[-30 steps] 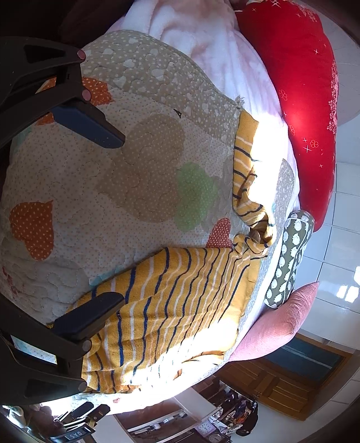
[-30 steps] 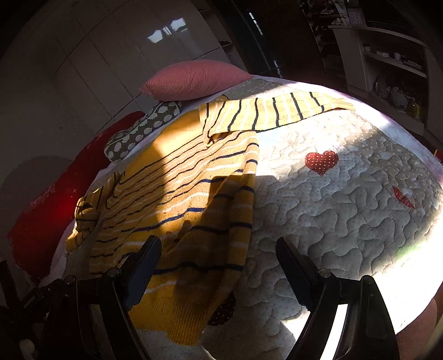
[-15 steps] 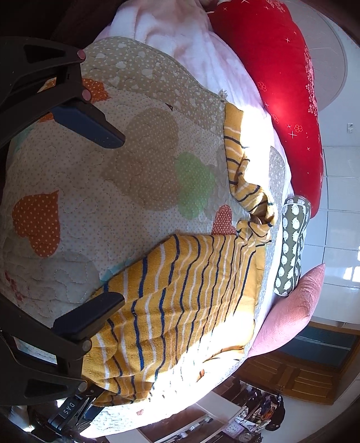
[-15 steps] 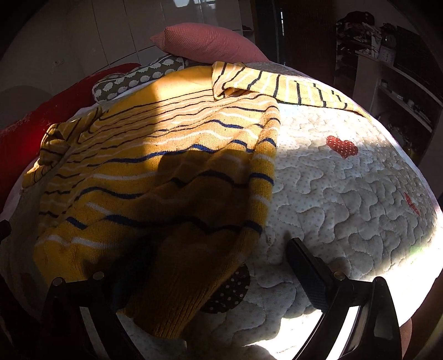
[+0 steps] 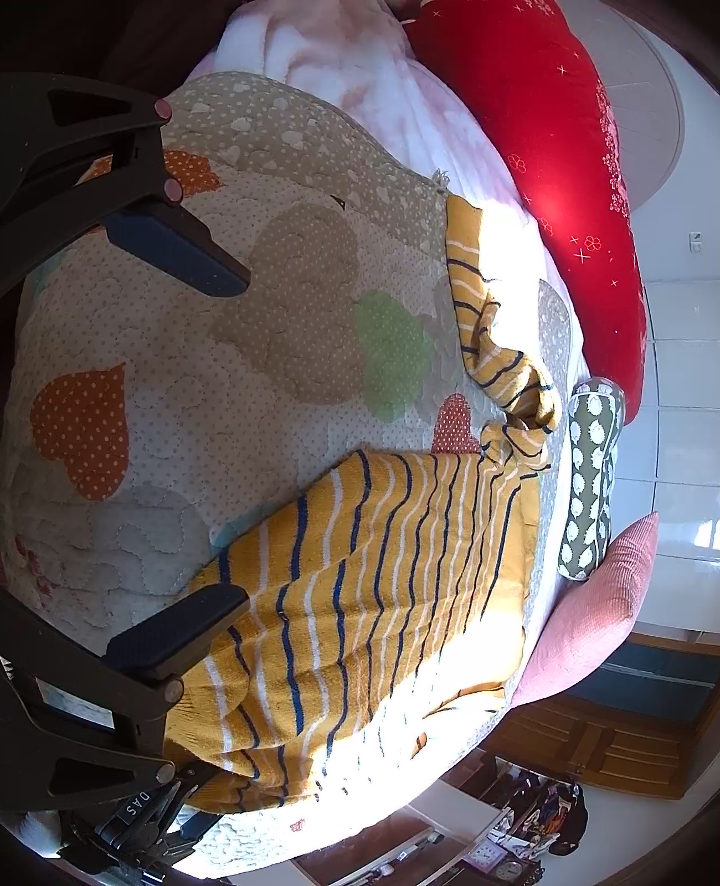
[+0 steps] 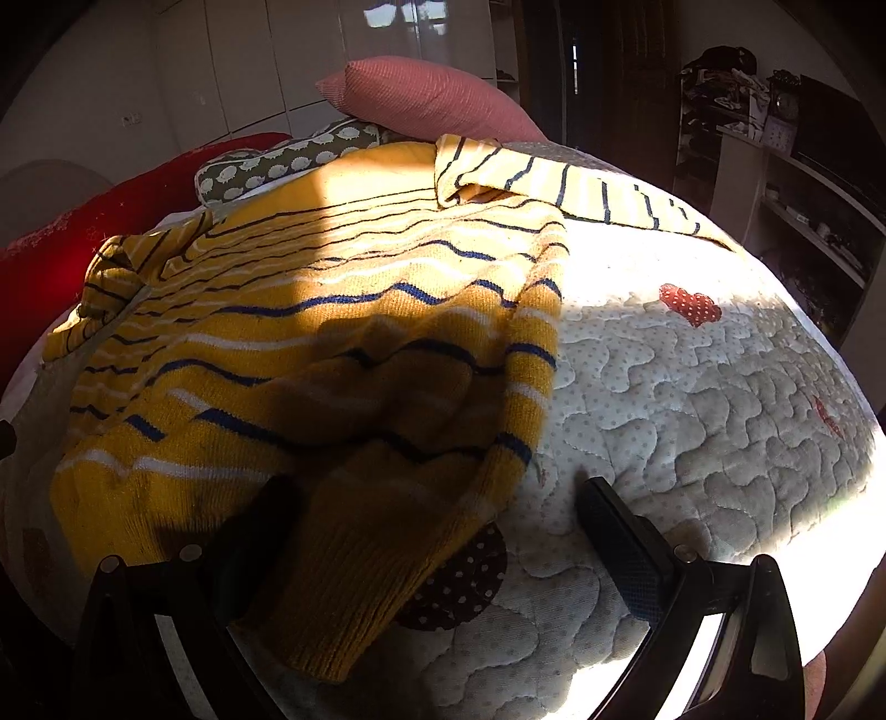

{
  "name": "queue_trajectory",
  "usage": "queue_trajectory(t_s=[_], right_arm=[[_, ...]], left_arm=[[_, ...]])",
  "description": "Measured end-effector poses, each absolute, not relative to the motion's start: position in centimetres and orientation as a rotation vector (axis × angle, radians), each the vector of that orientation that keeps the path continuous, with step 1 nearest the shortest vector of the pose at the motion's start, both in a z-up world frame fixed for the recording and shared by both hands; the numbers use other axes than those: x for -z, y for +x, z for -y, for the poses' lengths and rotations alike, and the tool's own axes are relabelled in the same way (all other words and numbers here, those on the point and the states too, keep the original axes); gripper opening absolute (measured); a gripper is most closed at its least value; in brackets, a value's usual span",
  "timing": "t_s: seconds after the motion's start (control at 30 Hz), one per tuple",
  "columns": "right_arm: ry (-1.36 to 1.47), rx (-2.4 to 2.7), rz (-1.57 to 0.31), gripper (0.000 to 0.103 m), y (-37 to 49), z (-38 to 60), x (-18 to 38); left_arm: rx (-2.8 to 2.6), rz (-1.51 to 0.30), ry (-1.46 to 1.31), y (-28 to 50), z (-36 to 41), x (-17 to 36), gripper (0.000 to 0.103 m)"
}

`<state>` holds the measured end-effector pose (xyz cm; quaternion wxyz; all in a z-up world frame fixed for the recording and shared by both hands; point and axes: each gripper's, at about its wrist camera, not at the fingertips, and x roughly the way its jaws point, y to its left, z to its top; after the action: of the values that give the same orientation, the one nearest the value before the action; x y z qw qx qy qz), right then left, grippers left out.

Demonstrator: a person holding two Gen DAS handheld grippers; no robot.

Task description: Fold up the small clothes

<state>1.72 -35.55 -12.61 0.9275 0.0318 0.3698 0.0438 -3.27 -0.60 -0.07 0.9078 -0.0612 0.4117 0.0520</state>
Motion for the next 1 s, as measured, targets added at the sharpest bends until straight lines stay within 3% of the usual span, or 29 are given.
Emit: queue_trajectory(t_s=[0.33, 0.67, 1.0], right_arm=[[0.073, -0.071, -0.756, 0.102, 1.2, 35.9, 11.5], [-0.036, 0.014, -0.593, 0.102, -3.5, 34.5, 8.1], [-0.055, 0.029, -0.572, 0.1, -4.7, 33.7, 7.8]], left_arm=[[-0.094, -0.856, -0.111, -3.6, 1.3, 0.0, 0.103], [-0.068, -0.837, -0.122, -5.0, 2.8, -0.3, 0.103], [-0.012, -0.862, -0.053, -7.0, 6.7, 1.8, 0.103]])
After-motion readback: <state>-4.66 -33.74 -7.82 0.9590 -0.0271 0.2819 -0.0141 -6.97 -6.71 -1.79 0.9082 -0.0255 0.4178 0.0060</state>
